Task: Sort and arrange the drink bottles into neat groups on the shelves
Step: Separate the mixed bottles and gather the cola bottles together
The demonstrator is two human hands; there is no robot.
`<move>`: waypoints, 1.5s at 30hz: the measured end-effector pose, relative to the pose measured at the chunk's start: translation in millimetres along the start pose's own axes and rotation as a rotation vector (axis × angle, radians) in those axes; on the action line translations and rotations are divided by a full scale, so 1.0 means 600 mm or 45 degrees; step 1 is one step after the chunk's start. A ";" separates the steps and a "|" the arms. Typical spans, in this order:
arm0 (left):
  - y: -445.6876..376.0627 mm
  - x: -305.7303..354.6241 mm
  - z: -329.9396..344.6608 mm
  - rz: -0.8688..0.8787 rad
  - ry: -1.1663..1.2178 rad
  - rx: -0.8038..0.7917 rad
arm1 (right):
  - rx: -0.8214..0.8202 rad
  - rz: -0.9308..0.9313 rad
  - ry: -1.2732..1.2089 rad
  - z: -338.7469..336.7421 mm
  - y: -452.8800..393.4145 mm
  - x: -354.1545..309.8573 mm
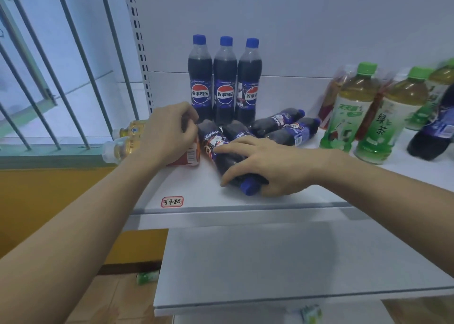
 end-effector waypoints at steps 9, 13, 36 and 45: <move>0.070 -0.033 0.009 -0.039 -0.240 0.203 | 0.501 -0.139 -0.344 -0.123 -0.033 0.014; 0.070 -0.031 0.013 -0.026 -0.265 0.190 | 0.789 0.137 -0.486 -0.191 -0.084 0.075; 0.077 -0.023 0.022 -0.034 -0.288 0.074 | 0.969 0.971 -0.396 -0.265 -0.199 0.252; 0.061 -0.014 0.027 -0.033 -0.430 0.006 | 0.972 0.613 -0.337 -0.228 -0.072 0.150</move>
Point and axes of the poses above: each hand's wrist, its own y-axis away from the middle knuckle, its own z-axis out of the palm, x = y × z, the point moved 8 cm from there along -y, towards the middle knuckle, and after that the axes turned 7 degrees about -x, right-handed, at the moved point
